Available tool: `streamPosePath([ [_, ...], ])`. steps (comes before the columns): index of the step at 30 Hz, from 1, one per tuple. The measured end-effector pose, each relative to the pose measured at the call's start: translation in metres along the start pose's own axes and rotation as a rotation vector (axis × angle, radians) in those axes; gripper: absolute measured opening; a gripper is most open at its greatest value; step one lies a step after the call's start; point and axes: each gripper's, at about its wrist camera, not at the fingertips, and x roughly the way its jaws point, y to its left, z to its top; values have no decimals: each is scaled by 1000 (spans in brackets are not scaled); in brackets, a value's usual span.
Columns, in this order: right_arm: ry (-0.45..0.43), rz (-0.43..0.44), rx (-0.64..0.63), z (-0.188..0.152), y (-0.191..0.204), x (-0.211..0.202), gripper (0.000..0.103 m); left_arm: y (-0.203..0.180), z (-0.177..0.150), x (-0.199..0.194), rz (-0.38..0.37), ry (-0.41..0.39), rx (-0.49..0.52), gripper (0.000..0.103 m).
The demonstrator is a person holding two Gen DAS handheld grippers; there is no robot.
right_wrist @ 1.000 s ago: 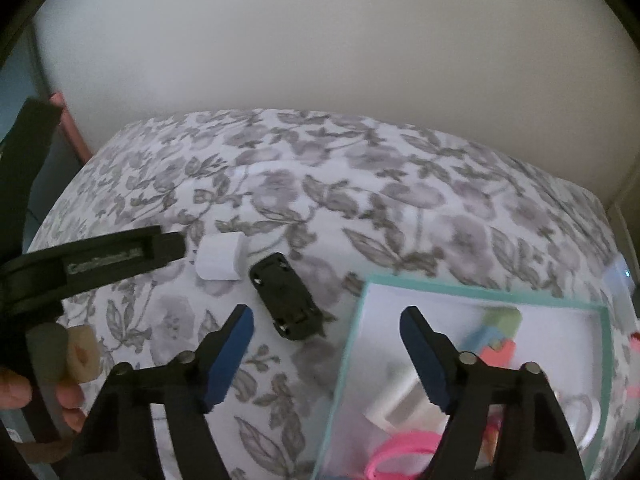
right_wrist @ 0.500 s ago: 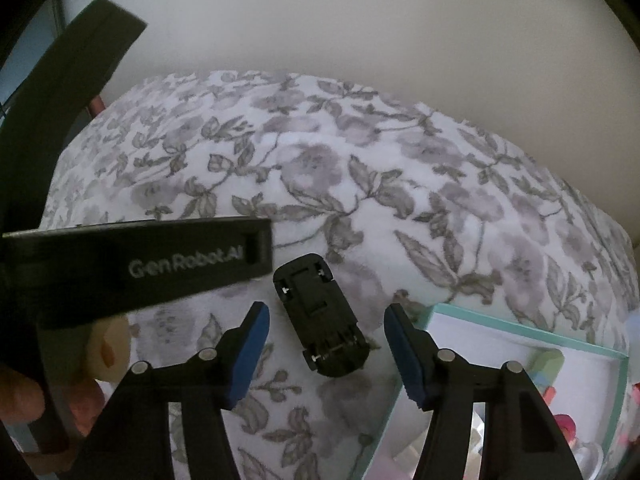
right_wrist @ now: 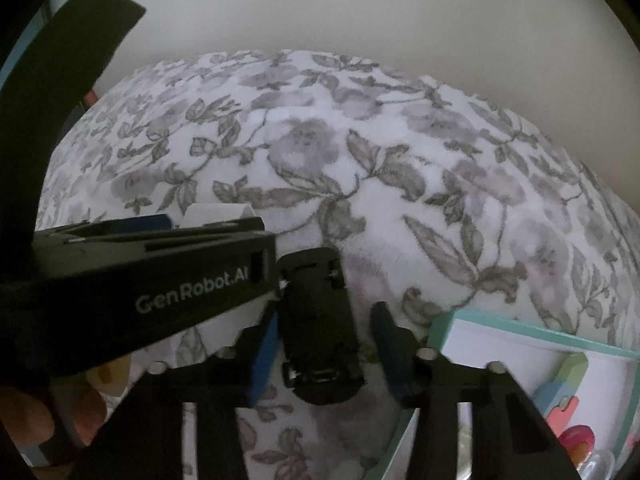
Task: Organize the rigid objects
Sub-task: 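Grasp the white charger plug with the left tool while the right tool grasps the black toy car, then carry the plug and toy car over the tray and lower them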
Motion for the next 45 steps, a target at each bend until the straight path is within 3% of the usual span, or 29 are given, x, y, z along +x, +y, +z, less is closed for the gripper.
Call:
streamPosePath([
  [1, 4, -1, 2, 0, 0, 1, 38, -1, 0, -1, -8, -1, 3, 59],
  [13, 16, 21, 56, -13, -4, -22, 37, 4, -18, -20, -10, 33, -28, 59],
  [29, -75, 40, 116, -57, 8, -121, 37, -11, -76, -123, -40, -53, -19, 59],
  [45, -119, -53, 216, -114, -15, -168, 37, -51, -119, -166, -69, -100, 16, 59],
])
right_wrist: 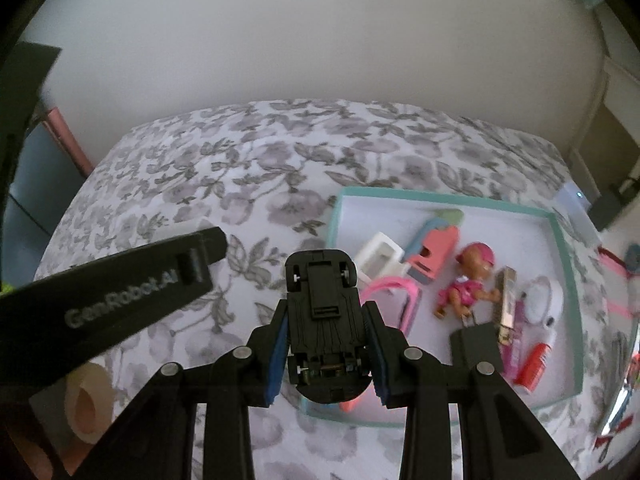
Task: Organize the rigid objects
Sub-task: 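Carry the plug and toy car over the tray and lower them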
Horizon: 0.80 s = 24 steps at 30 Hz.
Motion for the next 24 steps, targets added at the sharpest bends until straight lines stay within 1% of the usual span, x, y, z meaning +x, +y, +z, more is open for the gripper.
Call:
streamPosePath([
  [7, 4, -47, 98, -10, -28, -5, 37, -23, -12, -10, -15, -7, 38, 59],
  [12, 4, -84, 155, -15, -46, -8, 37, -41, -20, -10, -34, -4, 59, 59],
  [18, 18, -125, 202, -19, -63, -6, 37, -56, -29, 1, -43, 10, 88, 59],
  [22, 31, -132, 237, -23, -76, -2, 38, -60, -36, 16, -66, 55, 97, 59],
  [24, 39, -146, 262, -25, -85, 0, 38, -62, -39, 21, -57, 65, 106, 59],
])
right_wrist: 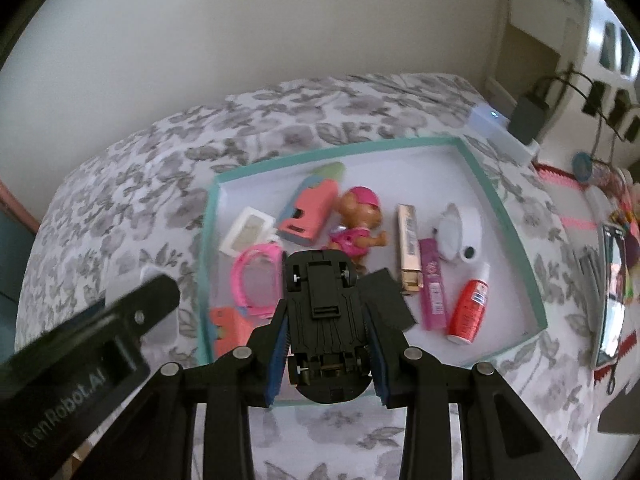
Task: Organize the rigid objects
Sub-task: 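Carry the plug and toy car over the tray and lower them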
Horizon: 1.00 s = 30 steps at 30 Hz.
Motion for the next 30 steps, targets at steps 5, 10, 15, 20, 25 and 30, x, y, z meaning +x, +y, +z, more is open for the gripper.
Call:
streamPosePath([
  [5, 19, -22, 75, -1, -22, 5, 37, -3, -5, 8, -12, 24, 9, 59],
  [10, 18, -55, 113, -2, -37, 8, 37, -14, -10, 17, -44, 50, 44, 59],
  [15, 7, -107, 167, -2, -57, 8, 37, -20, -13, 27, -61, 72, 47, 59],
  [20, 18, -133, 199, -3, -68, 12, 37, -29, -14, 28, -63, 56, 73, 59],
  [25, 27, -139, 202, -4, -72, 18, 37, -41, -16, 29, -91, 48, 114, 59],
  [30, 19, -113, 204, -5, -73, 22, 38, -46, -18, 32, -99, 50, 127, 59],
])
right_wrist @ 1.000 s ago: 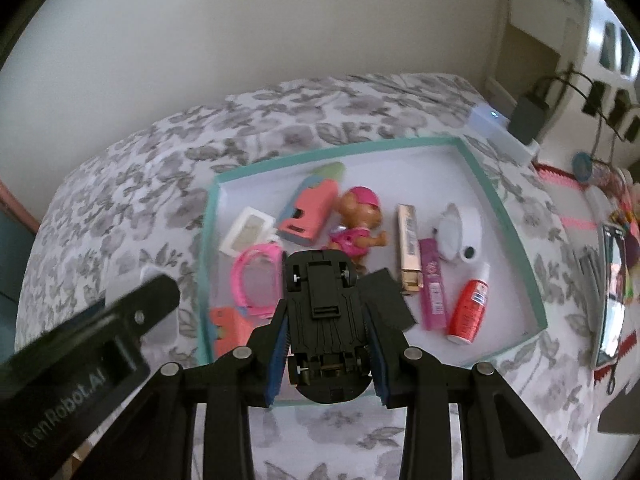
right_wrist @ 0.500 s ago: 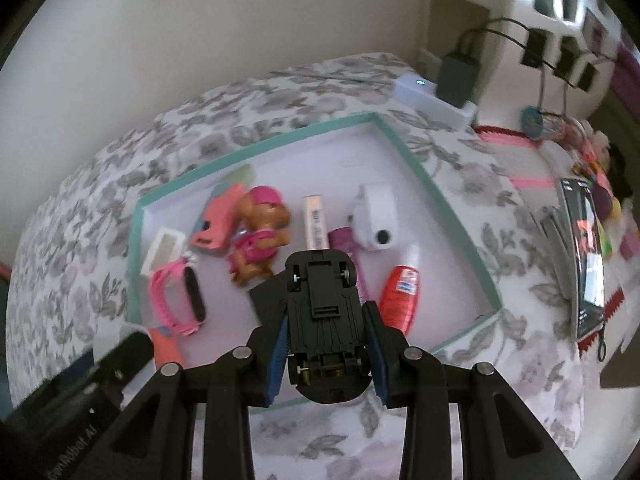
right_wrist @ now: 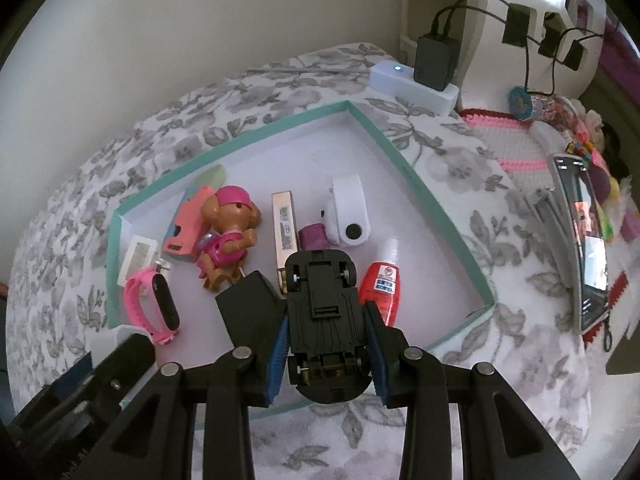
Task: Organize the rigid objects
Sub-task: 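Carry the plug and toy car over the tray and lower them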
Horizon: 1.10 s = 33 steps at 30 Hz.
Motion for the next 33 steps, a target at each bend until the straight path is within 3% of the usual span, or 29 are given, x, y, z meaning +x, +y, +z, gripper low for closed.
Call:
streamPosePath([
  [12, 21, -13, 1, -1, -4, 8, 38, 0, 0, 8, -15, 7, 2, 59],
  [33, -21, -10, -26, 1, 1, 1, 38, 7, 2, 1, 35, -35, -28, 63],
])
